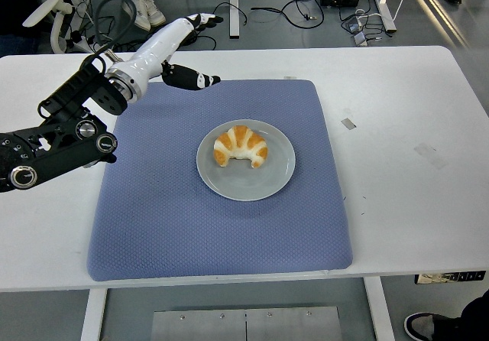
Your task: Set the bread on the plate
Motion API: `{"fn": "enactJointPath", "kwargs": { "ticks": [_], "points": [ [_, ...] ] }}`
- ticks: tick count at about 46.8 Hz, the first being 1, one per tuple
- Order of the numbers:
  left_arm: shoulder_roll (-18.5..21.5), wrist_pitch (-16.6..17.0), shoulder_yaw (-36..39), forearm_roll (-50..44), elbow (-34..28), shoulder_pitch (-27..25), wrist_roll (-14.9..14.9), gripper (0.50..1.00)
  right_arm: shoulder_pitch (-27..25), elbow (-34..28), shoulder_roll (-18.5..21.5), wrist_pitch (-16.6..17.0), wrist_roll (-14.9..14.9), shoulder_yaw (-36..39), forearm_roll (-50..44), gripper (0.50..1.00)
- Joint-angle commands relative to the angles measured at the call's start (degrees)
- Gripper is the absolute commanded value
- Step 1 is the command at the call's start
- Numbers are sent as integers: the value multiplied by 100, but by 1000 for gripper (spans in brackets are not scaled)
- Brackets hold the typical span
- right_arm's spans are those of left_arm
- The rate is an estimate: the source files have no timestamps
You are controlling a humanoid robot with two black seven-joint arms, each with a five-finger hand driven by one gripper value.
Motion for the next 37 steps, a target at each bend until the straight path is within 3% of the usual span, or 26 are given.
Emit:
{"fn": "enactJointPath", "kwargs": {
  "ticks": [1, 12, 24, 37],
  "points": [
    [131, 187, -98, -559, 169, 13, -310, 881, 0, 0, 0, 1, 1, 0, -4, 1000],
    [386, 574, -555, -1641, 477, 364, -847, 877, 0, 0, 0, 1, 1, -9, -4, 1000],
    [527, 575, -1689, -1677, 477, 1103, -987, 877, 0, 0, 0, 1, 1, 0, -4, 1000],
    [501, 575, -2076, -2063, 477, 1446, -1031, 877, 0, 0, 0, 1, 1, -9, 5, 1000]
  ]
}}
